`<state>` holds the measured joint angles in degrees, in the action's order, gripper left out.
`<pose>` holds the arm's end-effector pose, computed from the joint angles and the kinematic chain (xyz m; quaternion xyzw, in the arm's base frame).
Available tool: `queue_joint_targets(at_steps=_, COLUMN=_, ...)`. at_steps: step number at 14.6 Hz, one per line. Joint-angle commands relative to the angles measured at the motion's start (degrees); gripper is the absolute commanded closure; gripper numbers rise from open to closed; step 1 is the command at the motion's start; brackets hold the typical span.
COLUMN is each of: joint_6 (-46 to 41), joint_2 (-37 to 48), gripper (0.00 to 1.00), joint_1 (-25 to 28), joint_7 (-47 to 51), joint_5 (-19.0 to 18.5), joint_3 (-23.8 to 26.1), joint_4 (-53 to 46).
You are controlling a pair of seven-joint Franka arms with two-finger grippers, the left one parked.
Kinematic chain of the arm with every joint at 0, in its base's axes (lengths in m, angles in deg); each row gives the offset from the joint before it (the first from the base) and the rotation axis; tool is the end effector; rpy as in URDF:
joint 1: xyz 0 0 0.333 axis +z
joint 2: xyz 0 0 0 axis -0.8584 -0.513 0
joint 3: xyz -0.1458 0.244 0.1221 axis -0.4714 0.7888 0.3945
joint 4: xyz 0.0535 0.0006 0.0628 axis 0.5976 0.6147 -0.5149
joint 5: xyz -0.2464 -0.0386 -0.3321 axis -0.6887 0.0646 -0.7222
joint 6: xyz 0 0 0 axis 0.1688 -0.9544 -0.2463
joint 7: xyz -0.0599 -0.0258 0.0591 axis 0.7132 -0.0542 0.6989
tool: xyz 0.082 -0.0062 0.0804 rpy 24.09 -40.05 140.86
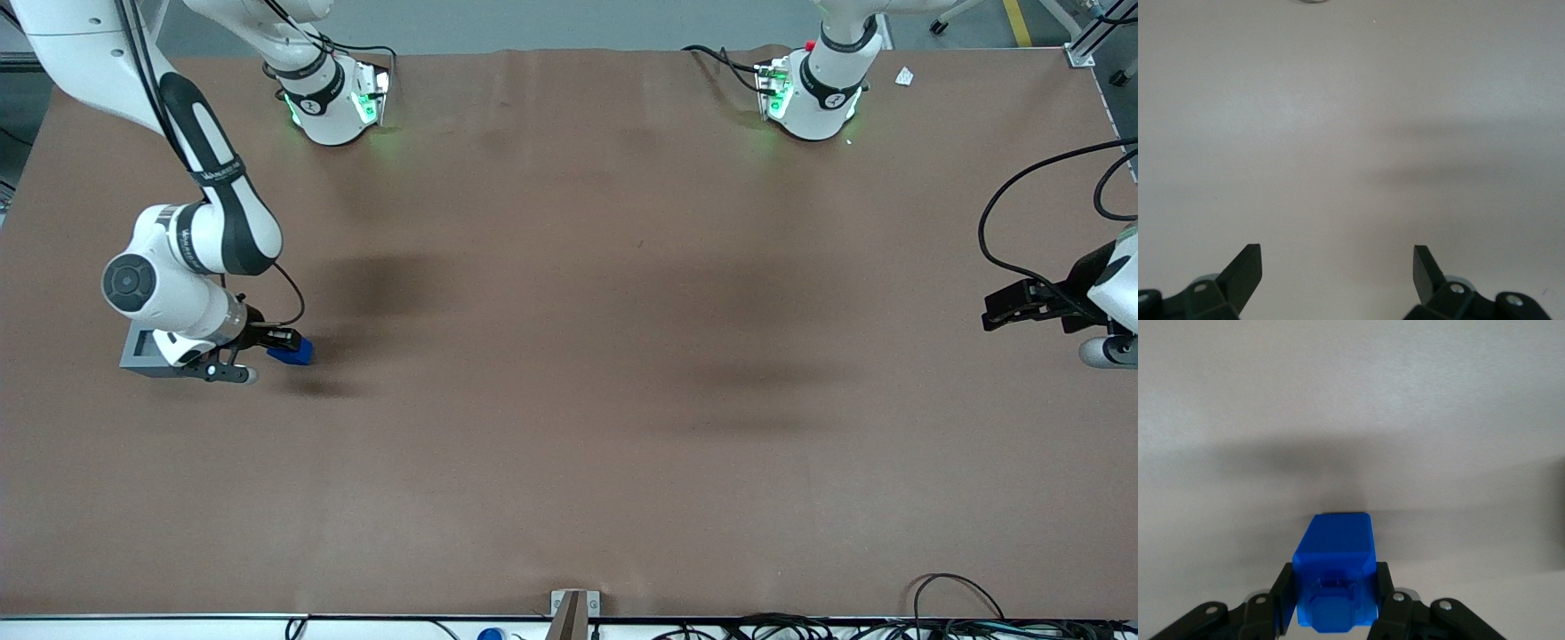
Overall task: Insert blue part into gray base with right arm
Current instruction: 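Lift the blue block and carry it over the gray base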
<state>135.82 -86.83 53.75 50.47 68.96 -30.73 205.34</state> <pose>0.5793 -0.0201 0.2088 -0.9965 0.0575 0.0594 0.0089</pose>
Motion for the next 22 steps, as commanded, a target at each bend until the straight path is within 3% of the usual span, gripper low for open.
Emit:
queue_joint_targets(at_steps=1, joint_6=-10.27, joint_2=0.82, gripper=0.82, joint_1=-4.18, joint_7=-4.76, joint_5=0.44, joint_3=0.61, joint_4=-6.44)
queue_joint_targets(at_steps=8, joint_6=-19.61, joint_2=6.52, gripper=0.82, joint_1=-12.44, joint_7=-19.35, joint_5=0.44, joint_3=0.61, joint_4=-8.66)
queue_joint_targets(at_steps=12, joint_6=-20.41, joint_2=8.82, gripper=0.82, joint_1=-17.89, joint_7=-25.16, joint_5=0.44, joint_3=0.52, joint_4=-8.83)
queue_joint_targets(at_steps=16, joint_6=-19.71, joint_2=8.47, gripper=0.82, joint_1=-18.52, joint_7=-24.55, joint_5=-1.66, joint_3=0.52, joint_4=-9.97)
queue_joint_targets(at_steps=22, joint_6=-14.00, joint_2=3.46, gripper=0.85, joint_1=-17.55, joint_7=-24.20, joint_5=-1.84, joint_3=0.52, joint_4=-12.26)
